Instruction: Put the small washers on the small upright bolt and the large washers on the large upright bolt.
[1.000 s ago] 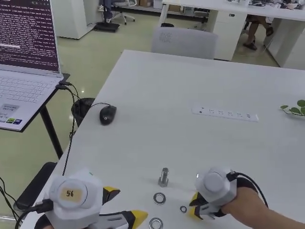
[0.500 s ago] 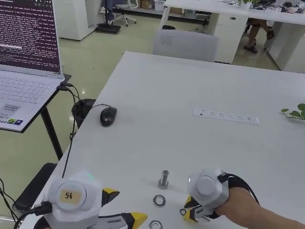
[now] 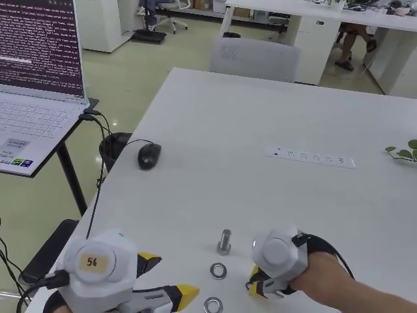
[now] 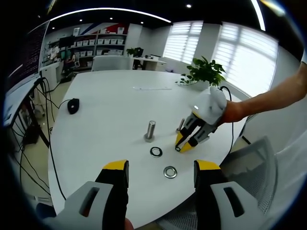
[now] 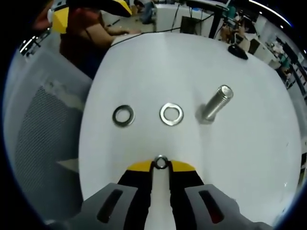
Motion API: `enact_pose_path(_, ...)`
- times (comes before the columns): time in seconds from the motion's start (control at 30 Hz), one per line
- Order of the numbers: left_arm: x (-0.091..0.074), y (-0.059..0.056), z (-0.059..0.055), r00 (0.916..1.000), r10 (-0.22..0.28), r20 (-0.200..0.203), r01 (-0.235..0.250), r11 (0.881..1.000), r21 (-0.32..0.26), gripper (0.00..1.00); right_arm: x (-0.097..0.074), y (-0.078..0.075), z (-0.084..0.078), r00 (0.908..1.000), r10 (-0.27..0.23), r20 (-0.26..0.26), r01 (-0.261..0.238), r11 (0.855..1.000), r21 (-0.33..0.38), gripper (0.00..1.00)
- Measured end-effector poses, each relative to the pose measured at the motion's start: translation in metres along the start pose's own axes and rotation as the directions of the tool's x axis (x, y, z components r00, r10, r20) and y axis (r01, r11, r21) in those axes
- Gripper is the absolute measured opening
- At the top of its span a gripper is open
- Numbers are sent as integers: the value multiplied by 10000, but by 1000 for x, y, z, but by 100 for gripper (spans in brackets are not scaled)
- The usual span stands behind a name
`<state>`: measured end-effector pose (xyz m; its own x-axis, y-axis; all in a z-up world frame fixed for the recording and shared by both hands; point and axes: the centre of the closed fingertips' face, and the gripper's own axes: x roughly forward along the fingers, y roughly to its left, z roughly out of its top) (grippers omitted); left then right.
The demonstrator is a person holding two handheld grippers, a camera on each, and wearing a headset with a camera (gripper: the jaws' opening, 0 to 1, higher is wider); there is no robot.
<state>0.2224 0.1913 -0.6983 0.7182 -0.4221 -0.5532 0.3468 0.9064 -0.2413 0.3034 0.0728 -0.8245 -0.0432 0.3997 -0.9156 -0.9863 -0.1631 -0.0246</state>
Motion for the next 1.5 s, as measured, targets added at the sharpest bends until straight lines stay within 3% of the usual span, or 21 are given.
enact_pose_path(0.47,-1,2,0,10000,52,7,-52,10000,-30,54,-3,-1,-6,9993,-227,308,208,9979,621,14)
enact_pose_path(0.63,0,2,1,10000,41,16,-40,10000,-43,54,-11,-5,-13,9972,-432,610,346,9902,1354,14)
enact_pose_path(0.87,2,1,1,10000,8,6,-8,10000,-29,54,-30,-14,-34,9926,-987,711,810,9725,2185,14)
enact_pose_path(1.03,3,-1,3,10000,-58,4,58,10000,26,54,-52,-30,-48,9827,-1648,842,1334,9462,2949,14)
enact_pose_path(1.2,5,-3,4,9999,-114,6,114,9999,82,54,-70,-44,-51,9720,-2138,973,1712,9285,3295,14)
enact_pose_path(1.5,6,-4,3,9998,-157,-128,160,9996,246,56,-90,-62,-39,9567,-2661,1179,2172,9224,3194,14)
